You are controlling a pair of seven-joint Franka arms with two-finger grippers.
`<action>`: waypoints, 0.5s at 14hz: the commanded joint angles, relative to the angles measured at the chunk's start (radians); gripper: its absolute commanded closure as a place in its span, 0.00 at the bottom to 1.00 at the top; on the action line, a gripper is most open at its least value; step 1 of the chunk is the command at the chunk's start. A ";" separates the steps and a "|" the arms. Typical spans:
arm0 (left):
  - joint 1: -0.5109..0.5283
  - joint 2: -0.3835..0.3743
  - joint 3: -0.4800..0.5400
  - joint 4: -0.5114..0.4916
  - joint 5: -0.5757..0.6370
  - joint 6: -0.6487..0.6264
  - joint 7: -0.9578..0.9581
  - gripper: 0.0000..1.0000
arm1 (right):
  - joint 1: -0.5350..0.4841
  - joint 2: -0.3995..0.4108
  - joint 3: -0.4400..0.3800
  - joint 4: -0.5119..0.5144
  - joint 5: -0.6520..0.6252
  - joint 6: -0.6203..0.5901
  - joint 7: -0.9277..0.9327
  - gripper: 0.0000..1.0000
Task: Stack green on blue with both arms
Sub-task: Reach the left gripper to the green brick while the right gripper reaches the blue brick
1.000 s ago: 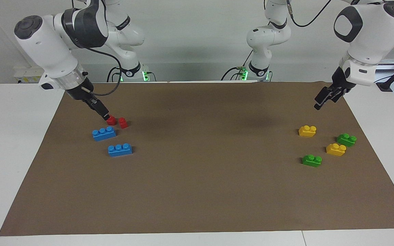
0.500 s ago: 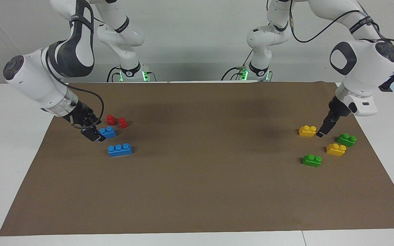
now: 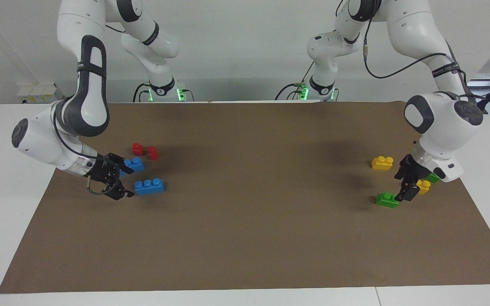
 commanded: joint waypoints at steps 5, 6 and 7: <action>0.003 0.085 0.016 0.023 0.055 0.117 -0.044 0.00 | -0.013 0.052 0.008 -0.046 0.026 0.038 -0.089 0.01; 0.003 0.085 0.021 0.017 0.060 0.122 -0.044 0.00 | -0.013 0.052 0.008 -0.058 0.032 0.050 -0.092 0.01; 0.003 0.084 0.023 0.003 0.060 0.128 -0.046 0.00 | -0.010 0.049 0.008 -0.077 0.055 0.068 -0.098 0.01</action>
